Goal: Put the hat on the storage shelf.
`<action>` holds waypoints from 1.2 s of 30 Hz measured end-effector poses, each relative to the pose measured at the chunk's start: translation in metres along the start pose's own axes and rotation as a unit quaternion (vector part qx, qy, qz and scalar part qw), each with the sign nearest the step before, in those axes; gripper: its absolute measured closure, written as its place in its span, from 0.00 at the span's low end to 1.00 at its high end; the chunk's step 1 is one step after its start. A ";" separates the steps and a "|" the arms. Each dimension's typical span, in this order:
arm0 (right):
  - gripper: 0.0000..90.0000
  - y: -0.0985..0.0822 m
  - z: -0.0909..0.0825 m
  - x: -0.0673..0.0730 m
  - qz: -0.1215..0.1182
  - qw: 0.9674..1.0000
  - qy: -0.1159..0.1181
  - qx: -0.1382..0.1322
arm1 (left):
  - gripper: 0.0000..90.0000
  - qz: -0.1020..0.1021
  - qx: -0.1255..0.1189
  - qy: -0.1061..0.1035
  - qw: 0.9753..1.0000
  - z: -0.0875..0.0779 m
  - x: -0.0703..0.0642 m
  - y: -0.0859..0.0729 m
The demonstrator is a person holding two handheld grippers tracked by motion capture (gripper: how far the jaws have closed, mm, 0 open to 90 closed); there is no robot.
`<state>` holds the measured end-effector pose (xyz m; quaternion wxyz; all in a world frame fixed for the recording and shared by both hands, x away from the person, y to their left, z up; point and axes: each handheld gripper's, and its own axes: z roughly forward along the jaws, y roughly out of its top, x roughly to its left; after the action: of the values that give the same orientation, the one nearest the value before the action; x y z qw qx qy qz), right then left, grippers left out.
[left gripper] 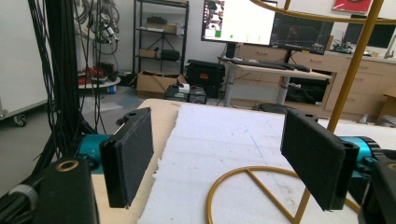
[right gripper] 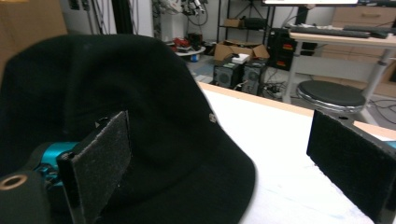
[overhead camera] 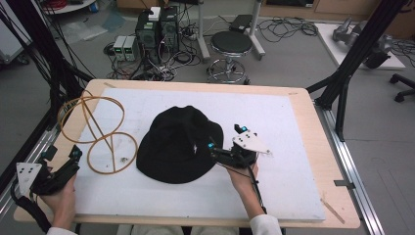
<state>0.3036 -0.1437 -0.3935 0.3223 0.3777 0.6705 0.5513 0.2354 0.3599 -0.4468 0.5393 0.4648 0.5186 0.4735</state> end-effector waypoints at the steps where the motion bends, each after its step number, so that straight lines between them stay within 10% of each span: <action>1: 0.07 0.001 0.002 0.003 -0.001 1.000 0.004 0.001 | 0.29 0.000 0.000 0.000 1.000 0.000 0.000 0.000; 20: 0.07 0.006 0.042 0.050 -0.024 0.997 0.060 0.034 | 0.29 0.000 0.000 -0.003 1.000 0.000 0.000 0.000; 30: 0.07 -0.006 0.066 0.068 -0.015 0.996 0.063 0.061 | 0.29 -0.002 0.000 -0.003 1.000 0.000 0.002 0.000; 36: 0.29 -0.009 0.067 0.072 -0.018 0.997 0.029 0.070 | 0.29 0.000 0.001 -0.006 1.000 0.001 0.001 -0.001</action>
<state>0.3227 -0.0495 -0.4157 0.2857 0.3711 0.7233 0.5075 0.2359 0.3610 -0.4475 0.5423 0.4682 0.5155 0.4701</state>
